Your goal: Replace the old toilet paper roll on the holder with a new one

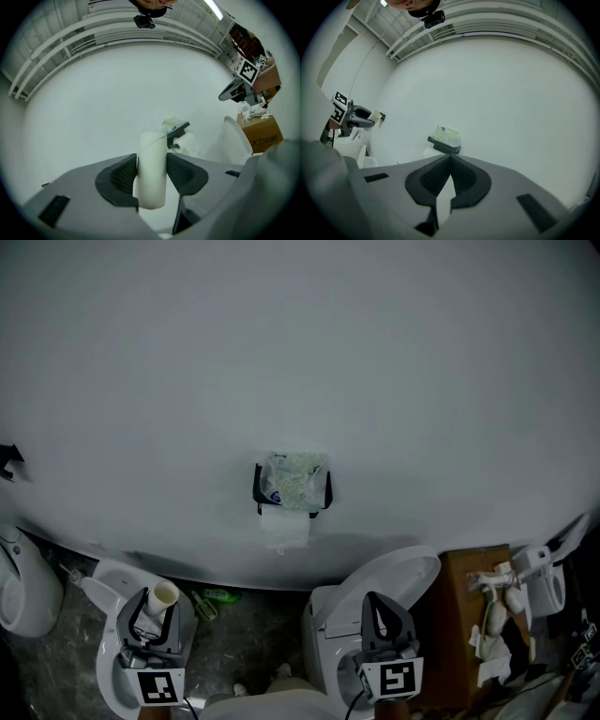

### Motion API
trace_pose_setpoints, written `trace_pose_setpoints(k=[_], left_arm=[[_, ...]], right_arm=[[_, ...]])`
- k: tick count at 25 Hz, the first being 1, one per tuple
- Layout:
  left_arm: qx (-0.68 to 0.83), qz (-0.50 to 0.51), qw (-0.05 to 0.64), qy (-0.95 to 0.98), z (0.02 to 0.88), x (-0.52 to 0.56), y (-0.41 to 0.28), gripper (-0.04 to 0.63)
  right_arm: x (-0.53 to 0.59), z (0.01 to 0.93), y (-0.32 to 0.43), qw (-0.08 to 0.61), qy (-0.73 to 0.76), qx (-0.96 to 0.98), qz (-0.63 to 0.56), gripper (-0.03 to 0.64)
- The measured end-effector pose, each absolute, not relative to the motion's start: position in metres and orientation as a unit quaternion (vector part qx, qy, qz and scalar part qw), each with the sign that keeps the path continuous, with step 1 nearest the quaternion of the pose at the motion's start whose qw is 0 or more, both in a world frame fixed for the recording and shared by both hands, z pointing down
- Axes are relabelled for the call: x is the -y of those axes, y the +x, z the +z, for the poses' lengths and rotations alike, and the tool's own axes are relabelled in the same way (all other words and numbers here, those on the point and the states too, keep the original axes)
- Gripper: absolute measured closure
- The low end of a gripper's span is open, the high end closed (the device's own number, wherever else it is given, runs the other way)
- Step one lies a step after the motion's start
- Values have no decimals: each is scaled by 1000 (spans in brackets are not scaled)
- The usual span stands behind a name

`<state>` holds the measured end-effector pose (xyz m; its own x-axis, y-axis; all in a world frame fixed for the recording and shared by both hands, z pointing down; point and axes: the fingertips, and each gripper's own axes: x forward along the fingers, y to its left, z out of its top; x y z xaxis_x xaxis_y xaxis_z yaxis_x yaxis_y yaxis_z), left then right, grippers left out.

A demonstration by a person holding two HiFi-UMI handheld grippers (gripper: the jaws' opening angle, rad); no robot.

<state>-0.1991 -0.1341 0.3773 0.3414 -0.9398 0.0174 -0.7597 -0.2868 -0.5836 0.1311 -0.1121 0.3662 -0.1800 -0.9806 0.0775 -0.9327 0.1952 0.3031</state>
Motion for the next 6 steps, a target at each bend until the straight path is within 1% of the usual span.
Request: trace_pose_setpoints(k=[6], left_arm=[[-547,-189,230,-783,383,131,-205,397]], right_arm=[[108,366,122,126,623,766,-99,618]])
